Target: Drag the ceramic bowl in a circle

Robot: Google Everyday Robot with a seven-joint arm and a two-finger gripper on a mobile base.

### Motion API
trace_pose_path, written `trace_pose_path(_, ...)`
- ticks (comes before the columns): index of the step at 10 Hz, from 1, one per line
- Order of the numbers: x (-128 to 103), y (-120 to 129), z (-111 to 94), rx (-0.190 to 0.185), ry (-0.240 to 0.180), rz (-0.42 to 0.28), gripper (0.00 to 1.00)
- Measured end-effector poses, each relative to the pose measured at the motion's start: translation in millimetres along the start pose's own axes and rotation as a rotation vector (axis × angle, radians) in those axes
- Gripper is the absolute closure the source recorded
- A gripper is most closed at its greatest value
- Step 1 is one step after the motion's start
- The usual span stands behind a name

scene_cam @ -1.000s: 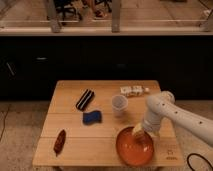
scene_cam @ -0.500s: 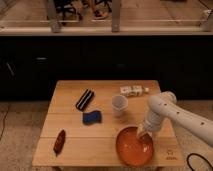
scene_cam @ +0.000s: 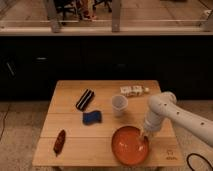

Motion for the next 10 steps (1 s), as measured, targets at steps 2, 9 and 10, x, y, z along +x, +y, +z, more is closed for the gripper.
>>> trace_pose_path(2,1.8,-1.6,-2.0,0.009,0.011,0.004,1.0)
trace_pose_path(9,-5.8,-21.3,-18.6,0.032,0.056,-0.017,1.0)
trace_pose_path(10,-5.3,-23.4,-20.5,0.032,0.062,-0.016,1.0)
